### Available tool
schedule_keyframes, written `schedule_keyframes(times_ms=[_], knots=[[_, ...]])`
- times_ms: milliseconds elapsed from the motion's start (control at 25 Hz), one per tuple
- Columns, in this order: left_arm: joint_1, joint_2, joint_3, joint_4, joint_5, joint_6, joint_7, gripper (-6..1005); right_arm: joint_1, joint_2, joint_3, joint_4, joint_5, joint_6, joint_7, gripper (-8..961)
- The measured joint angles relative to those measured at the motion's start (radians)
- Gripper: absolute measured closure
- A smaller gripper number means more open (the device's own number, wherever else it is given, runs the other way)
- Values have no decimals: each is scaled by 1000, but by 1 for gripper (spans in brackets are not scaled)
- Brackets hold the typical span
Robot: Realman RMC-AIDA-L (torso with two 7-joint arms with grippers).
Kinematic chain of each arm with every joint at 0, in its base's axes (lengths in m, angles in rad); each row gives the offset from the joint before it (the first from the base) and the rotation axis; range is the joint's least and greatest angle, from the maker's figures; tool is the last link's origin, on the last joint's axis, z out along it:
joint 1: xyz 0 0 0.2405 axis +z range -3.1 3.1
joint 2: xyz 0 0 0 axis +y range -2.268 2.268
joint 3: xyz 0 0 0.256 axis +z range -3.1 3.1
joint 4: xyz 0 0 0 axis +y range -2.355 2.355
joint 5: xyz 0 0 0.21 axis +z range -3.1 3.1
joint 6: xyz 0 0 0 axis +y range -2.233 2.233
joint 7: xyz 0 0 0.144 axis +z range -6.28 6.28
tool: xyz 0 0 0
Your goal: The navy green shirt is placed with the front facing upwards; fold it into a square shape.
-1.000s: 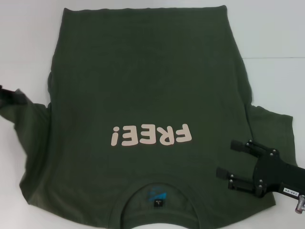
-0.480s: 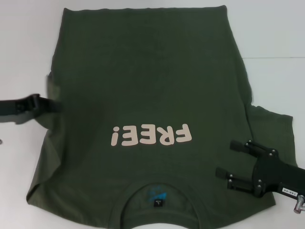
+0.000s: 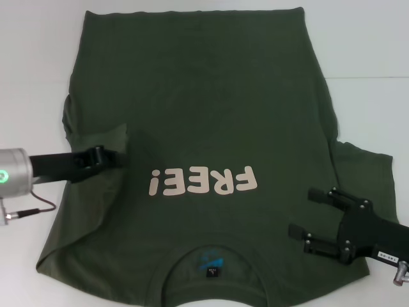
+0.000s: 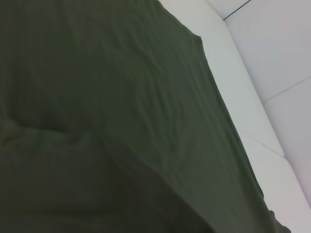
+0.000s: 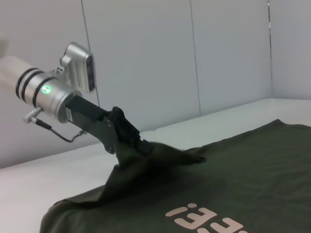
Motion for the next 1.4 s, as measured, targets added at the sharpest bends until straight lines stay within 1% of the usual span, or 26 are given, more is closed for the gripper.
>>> schedule_keyframes(times_ms=[120,160,200,360,560,640,760,800,920,1000,1040,1080,1160,1240,1280,1320,1360,1400], knots=[[4,-15,3,-21,-27,-33,28,936,2,1,0,0,0,-1,1,62],[4,-15,3,-21,-27,-33,28,935,2,1,0,0,0,-2,2,62],[11,-20,3,-35,-54,-60,46,934,2,1,0,0,0,-3,3,62],[15,-19,-1,-62,-79,-94,57,930,2,1,0,0,0,-6,4,63],[15,-14,2,-98,-123,-103,77,738,1,1,0,1,0,-6,2,63],[17,-12,2,-107,-154,-93,99,582,1,1,0,1,0,-6,1,63],[29,-2,-2,-112,-201,-66,128,495,1,1,1,2,4,-8,2,63],[37,6,-3,-113,-228,-43,139,466,1,1,3,2,8,-14,5,63],[71,40,-4,-115,-328,44,186,387,-5,-2,16,-3,29,-49,40,62],[100,70,-4,-115,-390,109,219,345,-8,-6,23,-22,55,-90,118,62],[124,94,-5,-115,-421,152,239,324,-8,-8,25,-33,66,-108,151,62],[124,94,-5,-115,-421,152,239,303,-8,-9,26,-58,79,-135,221,62],[146,122,-2,-114,-433,198,245,260,-5,-10,26,-119,96,-178,359,62],[158,144,0,-114,-421,238,246,218,6,-11,24,-187,101,-205,511,62],[164,150,-2,-109,-410,254,251,197,18,-15,18,-225,99,-209,616,62],[169,151,-3,-103,-403,264,256,176,33,-21,8,-261,91,-211,721,62],[177,151,-5,-91,-399,271,265,164,47,-30,-1,-290,83,-211,814,62],[188,147,-6,-76,-397,280,279,151,66,-45,-15,-311,63,-210,929,63]])
